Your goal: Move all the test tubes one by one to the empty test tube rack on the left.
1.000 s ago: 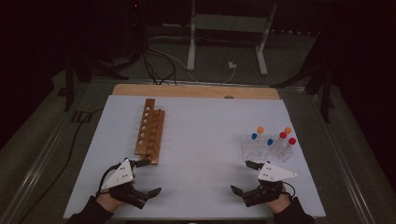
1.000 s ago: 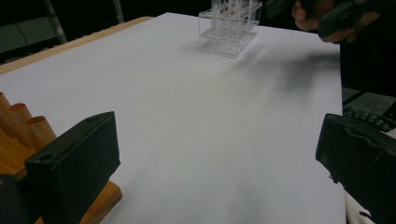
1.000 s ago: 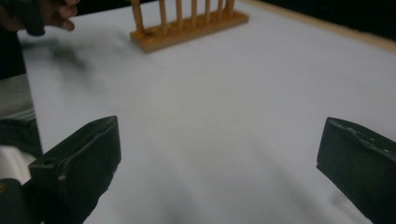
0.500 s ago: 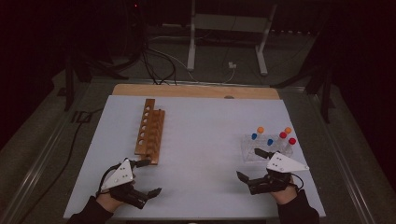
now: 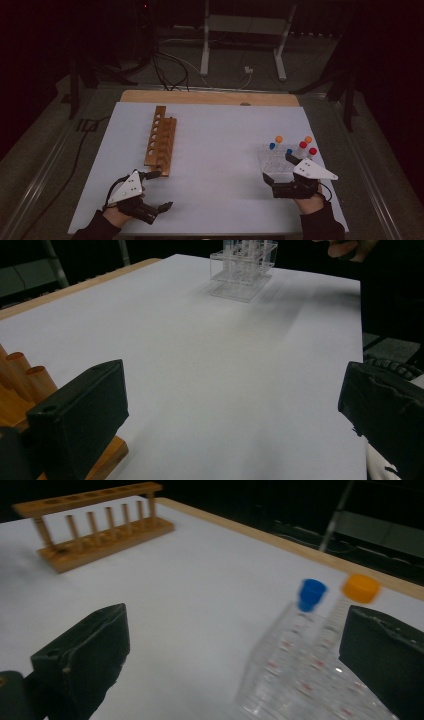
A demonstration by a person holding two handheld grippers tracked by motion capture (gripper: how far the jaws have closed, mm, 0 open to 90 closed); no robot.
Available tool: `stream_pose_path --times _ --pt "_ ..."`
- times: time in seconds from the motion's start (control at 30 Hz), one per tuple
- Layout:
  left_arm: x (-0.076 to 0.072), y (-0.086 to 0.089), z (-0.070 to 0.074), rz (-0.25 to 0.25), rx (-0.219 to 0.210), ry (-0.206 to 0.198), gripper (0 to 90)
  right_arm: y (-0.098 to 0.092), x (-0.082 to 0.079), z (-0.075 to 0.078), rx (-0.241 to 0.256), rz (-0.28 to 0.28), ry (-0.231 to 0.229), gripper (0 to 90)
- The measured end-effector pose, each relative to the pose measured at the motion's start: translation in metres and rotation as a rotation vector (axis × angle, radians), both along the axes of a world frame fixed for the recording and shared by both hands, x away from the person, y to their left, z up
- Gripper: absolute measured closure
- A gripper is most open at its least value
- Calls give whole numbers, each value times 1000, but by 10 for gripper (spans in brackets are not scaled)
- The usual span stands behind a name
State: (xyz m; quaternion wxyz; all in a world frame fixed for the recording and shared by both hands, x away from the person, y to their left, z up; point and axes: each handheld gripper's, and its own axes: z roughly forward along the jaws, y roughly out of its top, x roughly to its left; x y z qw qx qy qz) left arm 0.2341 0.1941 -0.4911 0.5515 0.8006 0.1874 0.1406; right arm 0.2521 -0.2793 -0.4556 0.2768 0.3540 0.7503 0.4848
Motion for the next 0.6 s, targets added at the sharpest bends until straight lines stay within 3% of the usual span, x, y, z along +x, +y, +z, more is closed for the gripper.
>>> stream_pose_path --times 0.33,0.57,0.6 --pt "0 0 0 -3 0 0 4 -14 7 -5 -9 -158 21 15" --pt "0 0 0 -6 -2 1 5 -17 14 -11 -24 -238 71 83" --pt "0 0 0 -6 -2 1 5 -17 14 -11 -31 -255 76 135"
